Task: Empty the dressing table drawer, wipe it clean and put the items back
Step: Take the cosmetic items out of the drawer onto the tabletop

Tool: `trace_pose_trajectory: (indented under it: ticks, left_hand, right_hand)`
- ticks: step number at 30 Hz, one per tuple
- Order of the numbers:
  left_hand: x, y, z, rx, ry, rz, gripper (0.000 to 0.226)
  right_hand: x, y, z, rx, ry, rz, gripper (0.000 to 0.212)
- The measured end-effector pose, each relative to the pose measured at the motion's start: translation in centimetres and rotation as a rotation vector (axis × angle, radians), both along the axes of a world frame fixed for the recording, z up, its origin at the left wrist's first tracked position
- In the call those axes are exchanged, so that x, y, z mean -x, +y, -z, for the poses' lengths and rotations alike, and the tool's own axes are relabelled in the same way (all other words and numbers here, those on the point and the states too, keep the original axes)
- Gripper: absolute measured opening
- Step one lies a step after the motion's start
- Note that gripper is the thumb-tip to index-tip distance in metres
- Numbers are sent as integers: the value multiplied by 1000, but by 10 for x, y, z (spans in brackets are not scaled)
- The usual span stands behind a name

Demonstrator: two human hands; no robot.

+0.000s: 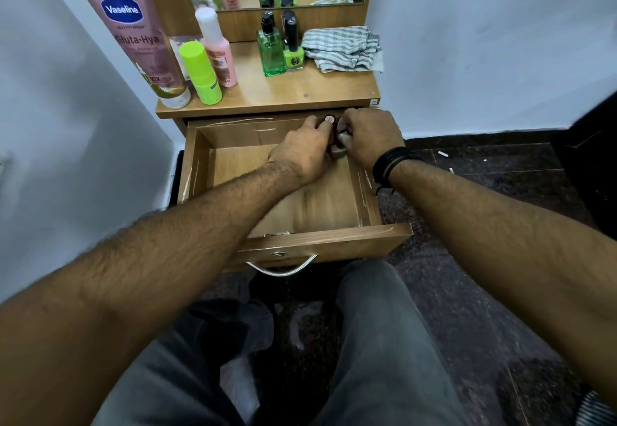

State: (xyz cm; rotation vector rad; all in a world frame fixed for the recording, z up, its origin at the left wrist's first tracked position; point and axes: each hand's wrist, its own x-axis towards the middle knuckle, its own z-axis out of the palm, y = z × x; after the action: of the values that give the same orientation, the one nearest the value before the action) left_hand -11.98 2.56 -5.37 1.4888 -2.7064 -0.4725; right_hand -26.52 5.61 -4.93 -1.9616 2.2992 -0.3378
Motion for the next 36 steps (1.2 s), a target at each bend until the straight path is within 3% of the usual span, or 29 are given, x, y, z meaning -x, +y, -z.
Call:
trace_pose_trajectory:
  ticks: [7,13,22,36]
  left_hand:
    - [-25,7,-28,67,40,40,35]
    - [-50,3,-71,221,56,84,32]
    - [-46,-33,-138,349,36,-109,22]
    - [-33,-75,-121,380,37,-152,19]
  right_hand:
    - [-4,15,-15,13,-58,20,17]
    - [-5,23,-48,55,-154,32,18]
    - [-33,-13,-111,308,-338,24,12]
    - [-55,-82,-100,315,-280,41,11]
